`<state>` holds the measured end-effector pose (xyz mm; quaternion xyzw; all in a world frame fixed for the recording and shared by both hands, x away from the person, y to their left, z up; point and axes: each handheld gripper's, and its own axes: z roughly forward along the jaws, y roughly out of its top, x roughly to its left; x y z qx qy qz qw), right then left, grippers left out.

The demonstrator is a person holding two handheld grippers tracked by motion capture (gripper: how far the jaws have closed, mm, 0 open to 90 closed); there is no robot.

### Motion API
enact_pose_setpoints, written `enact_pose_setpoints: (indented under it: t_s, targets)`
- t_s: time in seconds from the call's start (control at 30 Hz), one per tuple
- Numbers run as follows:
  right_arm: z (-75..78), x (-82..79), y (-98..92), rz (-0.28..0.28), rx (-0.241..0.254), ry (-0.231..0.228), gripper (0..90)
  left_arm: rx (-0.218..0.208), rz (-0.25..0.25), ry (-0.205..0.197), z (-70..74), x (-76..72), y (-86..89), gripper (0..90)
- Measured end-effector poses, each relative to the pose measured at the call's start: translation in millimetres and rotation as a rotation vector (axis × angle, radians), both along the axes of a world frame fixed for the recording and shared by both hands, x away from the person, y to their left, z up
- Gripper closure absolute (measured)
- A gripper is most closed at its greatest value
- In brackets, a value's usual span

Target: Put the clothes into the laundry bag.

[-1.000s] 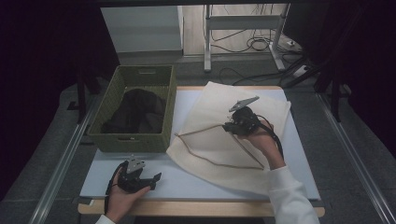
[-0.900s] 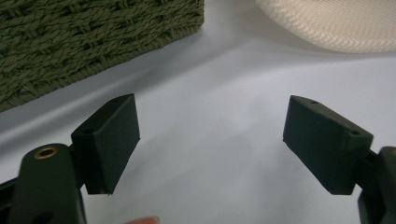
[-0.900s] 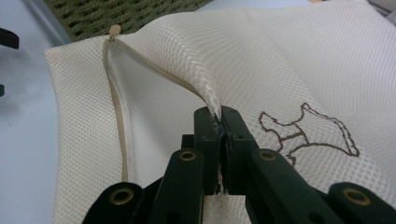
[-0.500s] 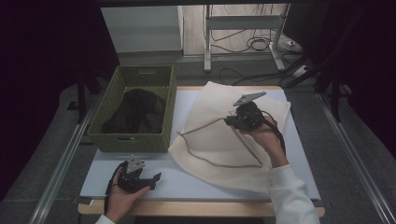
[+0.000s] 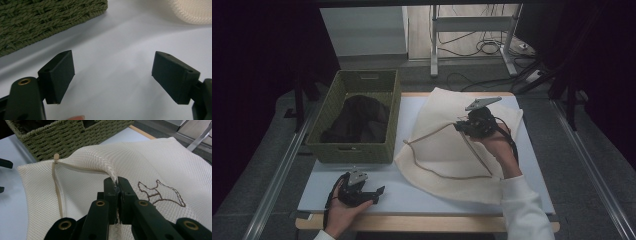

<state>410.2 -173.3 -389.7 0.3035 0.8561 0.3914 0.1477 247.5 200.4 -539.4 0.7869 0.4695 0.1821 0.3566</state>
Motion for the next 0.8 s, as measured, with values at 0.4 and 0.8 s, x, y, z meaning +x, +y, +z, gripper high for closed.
enact_pose_setpoints:
  t_s: [0.4, 0.8]
  targets:
    - [-3.6, 0.8, 2.0, 0.008, -0.002, 0.015, 86.0, -0.005, 0.031, -0.040, 10.4, -3.0, 4.1, 22.2]
    - [-6.4, 1.8, 4.4, 0.010, -0.002, 0.026, 86.0, -0.053, 0.023, -0.074, 42.0, -7.5, 0.8, 20.7]
